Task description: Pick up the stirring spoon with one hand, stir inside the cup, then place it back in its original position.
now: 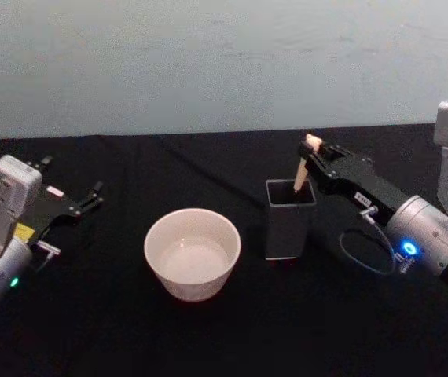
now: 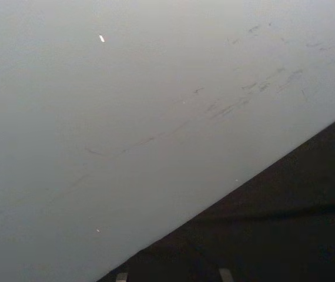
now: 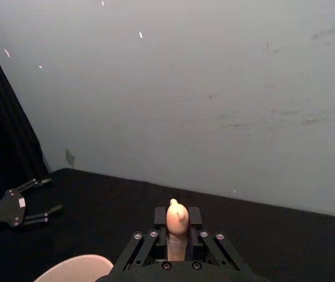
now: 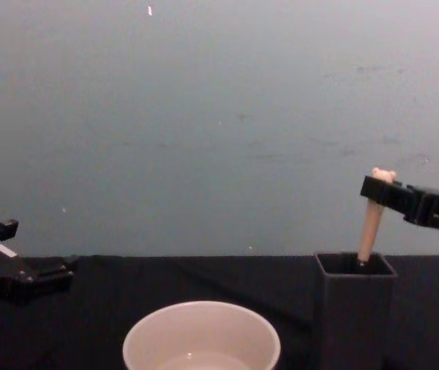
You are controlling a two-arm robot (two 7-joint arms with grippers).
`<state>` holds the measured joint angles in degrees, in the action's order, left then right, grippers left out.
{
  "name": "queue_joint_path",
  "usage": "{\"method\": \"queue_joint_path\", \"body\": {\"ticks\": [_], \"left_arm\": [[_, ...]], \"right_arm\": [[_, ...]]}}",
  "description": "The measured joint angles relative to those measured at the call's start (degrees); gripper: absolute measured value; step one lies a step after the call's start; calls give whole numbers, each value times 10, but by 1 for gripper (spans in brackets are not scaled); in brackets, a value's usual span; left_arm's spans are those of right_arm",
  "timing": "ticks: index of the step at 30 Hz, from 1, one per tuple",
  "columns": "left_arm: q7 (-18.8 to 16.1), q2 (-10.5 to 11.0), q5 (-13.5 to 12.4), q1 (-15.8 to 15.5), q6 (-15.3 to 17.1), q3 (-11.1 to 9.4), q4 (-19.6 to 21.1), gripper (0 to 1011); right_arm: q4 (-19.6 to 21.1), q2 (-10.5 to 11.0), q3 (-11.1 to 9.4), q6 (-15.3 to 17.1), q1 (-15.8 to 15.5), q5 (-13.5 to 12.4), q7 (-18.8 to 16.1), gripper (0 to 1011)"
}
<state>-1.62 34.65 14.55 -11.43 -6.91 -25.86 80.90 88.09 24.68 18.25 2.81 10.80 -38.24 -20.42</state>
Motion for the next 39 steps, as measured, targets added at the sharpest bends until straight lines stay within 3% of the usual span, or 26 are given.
{"method": "queue_joint_path", "body": {"ticks": [22, 39], "left_arm": [[0, 0, 0, 0, 0, 0, 0, 1001], [0, 0, 0, 0, 0, 0, 0, 1001]], "right_arm": [[-25, -7, 3, 12, -4, 22, 5, 223], [-24, -6, 3, 11, -4, 21, 3, 224]]}}
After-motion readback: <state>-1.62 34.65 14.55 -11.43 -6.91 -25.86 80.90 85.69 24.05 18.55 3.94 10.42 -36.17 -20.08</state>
